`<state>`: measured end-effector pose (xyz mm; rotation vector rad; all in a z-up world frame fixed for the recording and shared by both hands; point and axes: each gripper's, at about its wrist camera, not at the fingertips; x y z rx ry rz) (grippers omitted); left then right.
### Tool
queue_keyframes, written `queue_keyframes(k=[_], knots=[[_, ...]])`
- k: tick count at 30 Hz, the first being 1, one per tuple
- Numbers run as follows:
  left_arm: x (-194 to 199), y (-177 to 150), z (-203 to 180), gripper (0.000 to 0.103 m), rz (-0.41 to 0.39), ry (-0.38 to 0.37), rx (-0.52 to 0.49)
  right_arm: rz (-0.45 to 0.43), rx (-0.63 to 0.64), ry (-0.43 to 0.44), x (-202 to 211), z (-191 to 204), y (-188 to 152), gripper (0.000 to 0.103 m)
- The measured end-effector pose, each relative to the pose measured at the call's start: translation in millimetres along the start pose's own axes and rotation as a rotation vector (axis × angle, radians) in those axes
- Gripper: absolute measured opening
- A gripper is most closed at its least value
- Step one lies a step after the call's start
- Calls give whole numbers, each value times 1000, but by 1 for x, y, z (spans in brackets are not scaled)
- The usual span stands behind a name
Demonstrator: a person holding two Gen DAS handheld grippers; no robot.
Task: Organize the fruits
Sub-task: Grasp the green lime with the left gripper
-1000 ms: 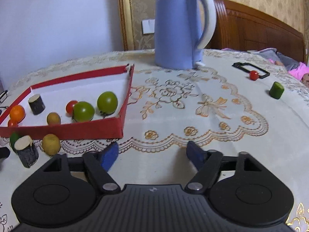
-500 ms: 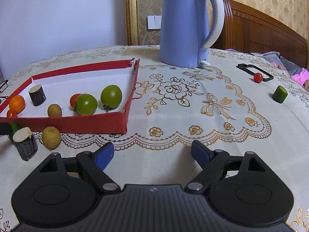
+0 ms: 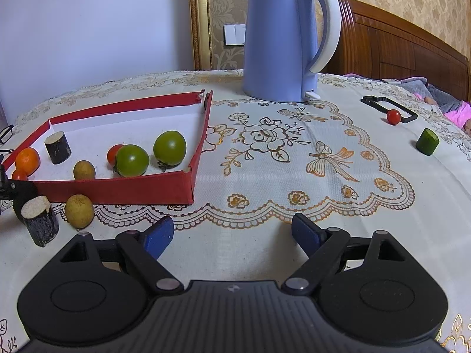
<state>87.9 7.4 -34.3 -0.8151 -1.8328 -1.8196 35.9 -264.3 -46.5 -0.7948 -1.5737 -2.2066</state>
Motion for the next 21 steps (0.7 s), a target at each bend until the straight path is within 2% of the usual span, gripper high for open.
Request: queue_keyframes(k=[2,5,8,9,12,13,17,21], knots=[[1,-2,0,103,-1,16,2,0,-1,1,0,0,0,87],[5,-2,-1,93,-2,41,15,0,-1,0,0,0,0,87],[7,-2,-2,83,-5,18,4,0,-2,1,0,0,0,87],[8,-2,-3,75,-7,10,3,0,-2,1,0,0,0,87],[15,-1,-8,36,-9,-75,-11,0,1,-1,0,0,0,87],[16,1,-11,30,0,-100,-24,0,-1,0,0,0,0,87],[8,-2,-20,28,29,-116,-50,0,-1,0,0,0,0,87],[9,-6,-21,25,5,-113,-61,-1,-3,1,0,0,0,87]])
Point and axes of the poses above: each gripper's, at about its wrist camera, not at the fingertips, and x roughly against the way its jaws point, z to its left, y to its top, and after that the axes turned 13 degrees about -x, right-handed
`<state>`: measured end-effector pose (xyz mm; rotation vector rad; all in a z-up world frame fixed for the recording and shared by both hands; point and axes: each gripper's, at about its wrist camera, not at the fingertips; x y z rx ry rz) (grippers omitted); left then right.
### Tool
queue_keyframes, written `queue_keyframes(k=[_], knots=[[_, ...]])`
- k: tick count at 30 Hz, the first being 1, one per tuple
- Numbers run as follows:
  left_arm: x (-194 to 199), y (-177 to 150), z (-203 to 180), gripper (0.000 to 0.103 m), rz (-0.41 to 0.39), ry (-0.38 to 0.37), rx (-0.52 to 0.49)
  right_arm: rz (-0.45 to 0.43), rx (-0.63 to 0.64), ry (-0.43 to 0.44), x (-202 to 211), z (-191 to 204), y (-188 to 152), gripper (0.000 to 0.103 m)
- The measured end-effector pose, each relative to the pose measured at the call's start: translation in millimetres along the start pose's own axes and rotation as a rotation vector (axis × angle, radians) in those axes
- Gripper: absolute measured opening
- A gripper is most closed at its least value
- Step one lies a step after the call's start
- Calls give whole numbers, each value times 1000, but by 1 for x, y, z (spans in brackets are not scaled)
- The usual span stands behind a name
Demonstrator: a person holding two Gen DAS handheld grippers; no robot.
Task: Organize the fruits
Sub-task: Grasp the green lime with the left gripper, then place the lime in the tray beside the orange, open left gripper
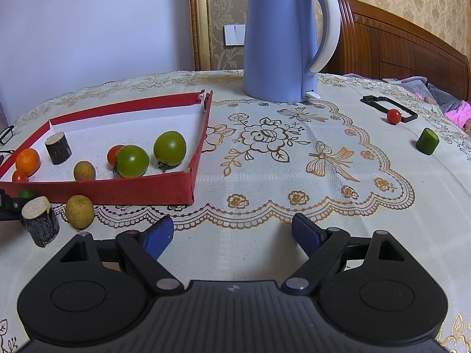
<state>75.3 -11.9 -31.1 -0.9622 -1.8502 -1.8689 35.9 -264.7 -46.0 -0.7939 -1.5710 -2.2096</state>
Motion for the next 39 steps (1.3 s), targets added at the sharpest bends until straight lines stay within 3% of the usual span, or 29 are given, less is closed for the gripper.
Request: queue_keyframes(k=[5,10,16,24,36,39], knots=[[1,1,1,24,-7,-1,-42,0,-1,1,0,0,0,87],[17,2,-3,24,-63,8,-112,0,1,-1,0,0,0,87],[26,27,5,24,-130,48,-127,0,1,-1,0,0,0,88],[-17,47,18,24,-95,91,-156,1,9,-7,0,1,-1,88],[-39,37,20,26,-74,116,-181,2,18,-12,-1,1,-1,88],[-33,34,16,44,-74,123,-199,2,18,-12,-1,2,-1,88]])
Point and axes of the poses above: each gripper's, at about its wrist camera, not at the fingertips, and x roughly against the way its jaws point, z to its left, y to its top, and after that the axes turned 13 degrees about -x, right-handed
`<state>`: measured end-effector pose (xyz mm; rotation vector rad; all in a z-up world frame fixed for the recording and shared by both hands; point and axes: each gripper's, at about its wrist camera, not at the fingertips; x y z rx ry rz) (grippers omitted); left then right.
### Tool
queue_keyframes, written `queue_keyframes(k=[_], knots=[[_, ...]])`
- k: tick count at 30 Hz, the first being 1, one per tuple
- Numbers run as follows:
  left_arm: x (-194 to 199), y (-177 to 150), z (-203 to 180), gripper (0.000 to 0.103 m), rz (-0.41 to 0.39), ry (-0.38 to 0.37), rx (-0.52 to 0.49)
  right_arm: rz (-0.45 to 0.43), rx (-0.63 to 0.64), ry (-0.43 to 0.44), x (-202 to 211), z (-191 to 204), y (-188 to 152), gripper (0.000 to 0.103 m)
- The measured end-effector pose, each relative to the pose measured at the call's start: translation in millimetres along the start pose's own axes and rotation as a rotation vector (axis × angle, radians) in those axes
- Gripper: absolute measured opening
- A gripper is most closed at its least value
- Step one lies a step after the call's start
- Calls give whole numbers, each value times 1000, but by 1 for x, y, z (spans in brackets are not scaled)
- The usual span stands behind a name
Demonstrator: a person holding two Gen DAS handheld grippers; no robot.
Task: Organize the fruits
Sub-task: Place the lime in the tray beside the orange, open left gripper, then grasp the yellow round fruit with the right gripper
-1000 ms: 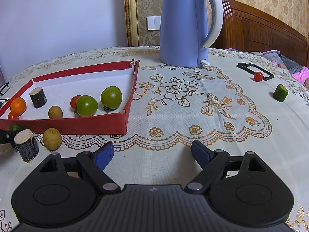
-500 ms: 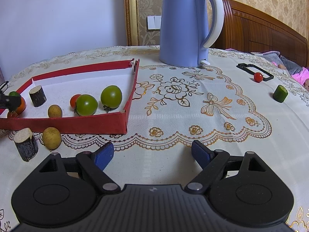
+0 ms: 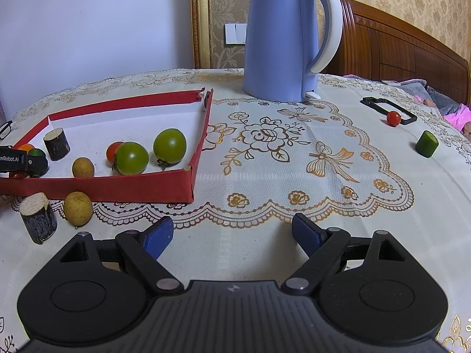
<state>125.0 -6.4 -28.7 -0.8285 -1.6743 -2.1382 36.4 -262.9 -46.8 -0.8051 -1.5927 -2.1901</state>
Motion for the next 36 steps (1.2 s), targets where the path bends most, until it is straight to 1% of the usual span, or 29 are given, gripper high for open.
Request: queue_keyframes(k=[1,2,3,4,6,9,14,17,18,19,22,26,27,29,31,33,34,35,36], knots=[[5,-2,-1,53,-12,13,-8,0,0,0,0,0,0,88],[11,-3,-2,60,-26,29,-15,0,-1,1,0,0,0,88],[16,-4,-3,73,-38,45,-20,0,-1,1,0,0,0,88],[22,-5,-3,76,-50,58,-22,0,0,0,0,0,0,88],[34,-8,-2,77,-75,58,-17,0,2,-1,0,0,0,88],[48,-14,-1,77,-86,49,-26,-1,-1,1,0,0,0,88],[58,-34,-2,78,-69,44,-44,0,0,1,0,0,-1,88],[56,-43,1,80,-46,38,-45,2,5,0,0,0,-1,89],[53,-45,3,80,-35,37,-40,2,7,-2,0,1,0,92],[50,-47,5,80,-25,36,-34,7,13,0,-1,2,-1,102],[40,-51,14,80,3,17,12,21,27,5,-3,5,-1,103],[38,-54,15,81,-6,22,8,22,26,6,-3,4,-1,103],[38,-54,15,84,-5,21,2,21,26,6,-3,4,-1,103],[37,-54,15,87,-5,10,4,19,27,5,-3,4,-1,103],[36,-54,16,92,-4,-4,5,-6,30,-5,1,5,-2,102],[35,-53,13,92,6,7,-15,-58,39,17,11,8,-4,102],[34,-53,11,92,10,12,-23,-73,26,46,16,10,-6,102],[34,-53,10,92,11,11,-23,-65,27,83,18,14,-7,99],[33,-53,11,93,10,8,-22,-54,40,108,19,19,-8,89]])
Point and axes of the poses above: each gripper's, at about its wrist camera, not at the fingertips, and x roughly against the way its jaws point, z to its left, y to its top, and after that the axes turned 13 degrees about -x, right-handed
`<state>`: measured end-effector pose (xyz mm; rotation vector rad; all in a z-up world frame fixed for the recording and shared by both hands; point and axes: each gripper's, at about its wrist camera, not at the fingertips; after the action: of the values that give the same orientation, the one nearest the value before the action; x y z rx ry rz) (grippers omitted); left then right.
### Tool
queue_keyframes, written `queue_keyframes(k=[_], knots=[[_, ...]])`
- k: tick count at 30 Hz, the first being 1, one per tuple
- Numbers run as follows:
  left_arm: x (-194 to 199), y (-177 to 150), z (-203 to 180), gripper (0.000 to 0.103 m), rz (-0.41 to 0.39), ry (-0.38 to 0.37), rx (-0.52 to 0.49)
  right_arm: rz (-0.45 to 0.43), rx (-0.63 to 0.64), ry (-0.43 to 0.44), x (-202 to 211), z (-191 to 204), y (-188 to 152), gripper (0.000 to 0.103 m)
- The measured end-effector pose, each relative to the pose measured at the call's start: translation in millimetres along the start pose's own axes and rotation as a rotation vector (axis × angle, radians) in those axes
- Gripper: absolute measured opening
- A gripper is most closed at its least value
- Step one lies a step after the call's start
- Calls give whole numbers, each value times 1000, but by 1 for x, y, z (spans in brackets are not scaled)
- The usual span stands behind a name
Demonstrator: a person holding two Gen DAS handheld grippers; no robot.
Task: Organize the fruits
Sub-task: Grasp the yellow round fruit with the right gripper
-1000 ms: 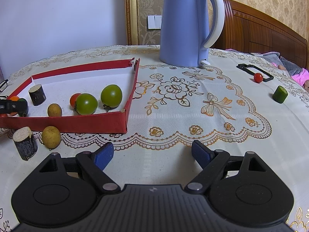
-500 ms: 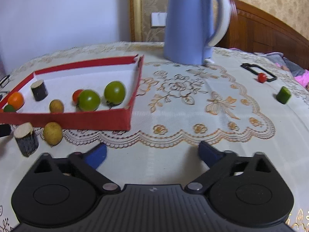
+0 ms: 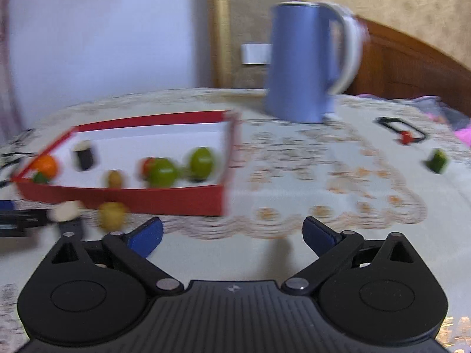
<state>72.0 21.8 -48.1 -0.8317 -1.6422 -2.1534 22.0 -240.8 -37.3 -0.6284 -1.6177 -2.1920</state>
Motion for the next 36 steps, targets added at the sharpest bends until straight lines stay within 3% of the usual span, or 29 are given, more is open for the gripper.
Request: queue_keyframes(k=[1,3,8,18,22,25,29,32,33,36], knots=[[0,0,0,94,0,-2,0,3,28,10,0,8,-2,77],[-1,0,0,96,1,-8,0,-6,64,-5,-3,22,-5,66],[-2,0,-1,103,6,-25,-7,35,80,71,-12,40,-3,66],[-2,0,0,103,8,-26,-10,15,139,128,3,69,-6,66],[-2,0,1,103,5,-30,-4,54,84,121,-10,65,-4,66],[-2,0,0,103,7,-28,-7,95,37,165,-20,63,-2,64],[-2,0,0,103,7,-24,-4,121,42,174,-30,71,-4,61],[-2,0,0,103,5,-28,0,106,68,164,-30,77,-5,41],[-2,0,0,103,4,-29,1,108,70,175,-29,77,-5,28],[-2,0,1,103,3,-30,3,100,84,184,-27,78,-8,28]])
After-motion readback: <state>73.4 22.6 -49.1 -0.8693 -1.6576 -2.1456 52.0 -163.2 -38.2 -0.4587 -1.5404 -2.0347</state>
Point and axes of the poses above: each gripper's, at about its wrist camera, not at the fingertips, and x roughly against the way its jaws point, z to its left, y to its top, and after that the axes turned 13 degrees about -x, right-handed
